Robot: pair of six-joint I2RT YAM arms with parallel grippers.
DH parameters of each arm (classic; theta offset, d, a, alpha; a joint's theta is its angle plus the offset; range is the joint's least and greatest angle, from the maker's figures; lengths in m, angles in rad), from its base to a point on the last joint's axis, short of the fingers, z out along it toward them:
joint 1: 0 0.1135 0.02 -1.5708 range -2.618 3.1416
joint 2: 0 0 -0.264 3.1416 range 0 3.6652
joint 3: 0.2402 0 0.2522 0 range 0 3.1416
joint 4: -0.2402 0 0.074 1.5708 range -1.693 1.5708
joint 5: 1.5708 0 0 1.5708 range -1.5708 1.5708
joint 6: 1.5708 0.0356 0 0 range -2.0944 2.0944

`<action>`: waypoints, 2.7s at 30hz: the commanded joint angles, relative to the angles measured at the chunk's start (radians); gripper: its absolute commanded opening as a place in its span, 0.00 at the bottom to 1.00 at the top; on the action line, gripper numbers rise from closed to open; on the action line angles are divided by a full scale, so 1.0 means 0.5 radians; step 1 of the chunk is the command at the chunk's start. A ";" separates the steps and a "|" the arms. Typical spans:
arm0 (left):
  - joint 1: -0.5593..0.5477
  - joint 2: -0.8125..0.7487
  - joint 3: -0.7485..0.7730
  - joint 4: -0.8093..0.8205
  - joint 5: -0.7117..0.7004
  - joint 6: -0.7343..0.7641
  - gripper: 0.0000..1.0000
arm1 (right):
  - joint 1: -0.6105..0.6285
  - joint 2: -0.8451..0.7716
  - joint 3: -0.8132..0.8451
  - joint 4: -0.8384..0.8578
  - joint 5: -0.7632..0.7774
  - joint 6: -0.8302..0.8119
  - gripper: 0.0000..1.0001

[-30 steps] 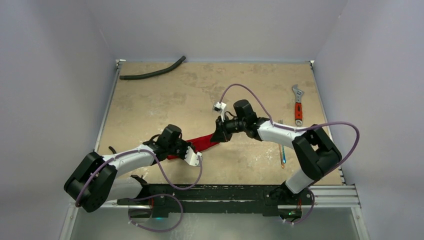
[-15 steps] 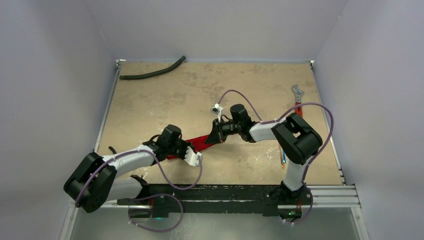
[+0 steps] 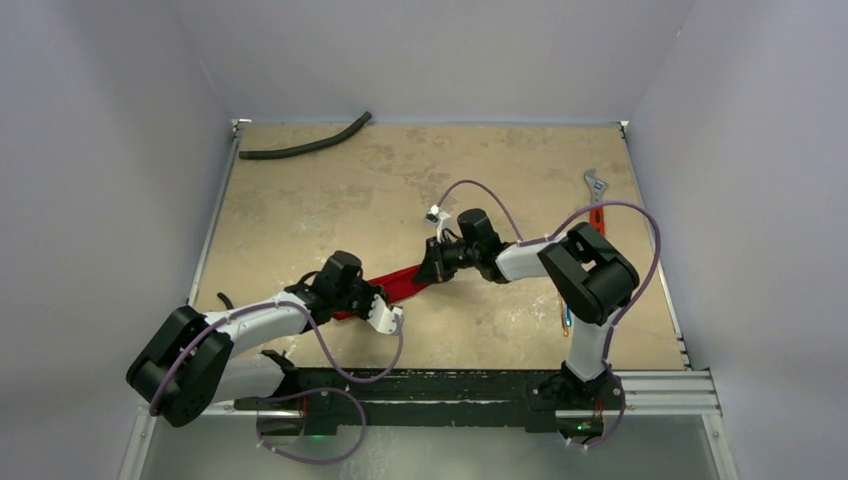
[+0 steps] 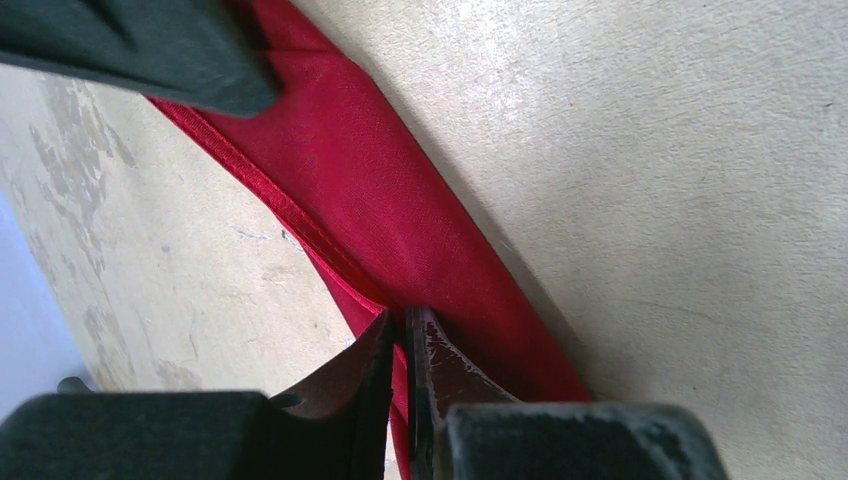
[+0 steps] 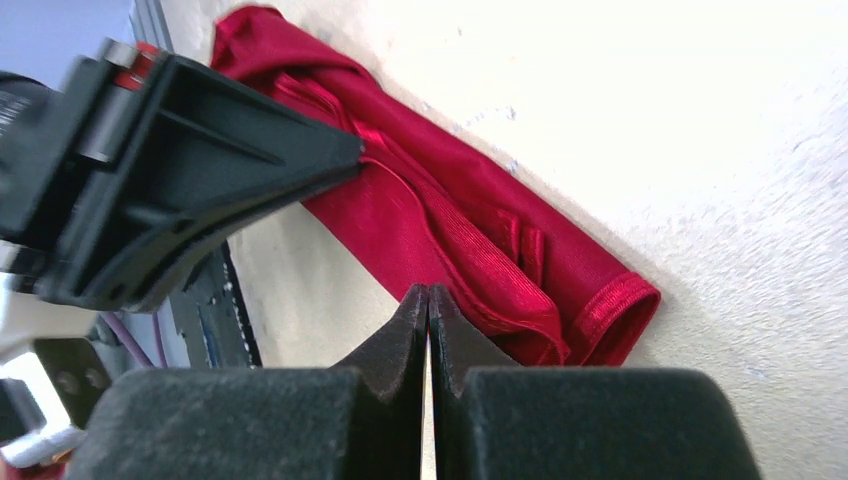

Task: Fold the napkin into a case and place the utensils inside
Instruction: Fold the 2/3-rectangle-folded napkin at the center of the board.

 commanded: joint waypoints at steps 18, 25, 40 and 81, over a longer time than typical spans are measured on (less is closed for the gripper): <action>0.000 0.019 -0.107 -0.288 -0.065 0.061 0.06 | -0.189 0.270 0.008 0.447 -0.218 0.259 0.02; -0.001 0.020 -0.105 -0.284 -0.061 0.076 0.06 | -0.193 0.073 0.048 0.452 -0.280 0.231 0.03; 0.000 0.007 -0.070 -0.236 -0.076 0.002 0.08 | -0.174 0.364 0.108 0.476 -0.157 0.283 0.04; 0.582 -0.899 0.014 -1.172 0.131 0.707 0.62 | -0.121 0.129 0.157 0.006 0.341 0.020 0.03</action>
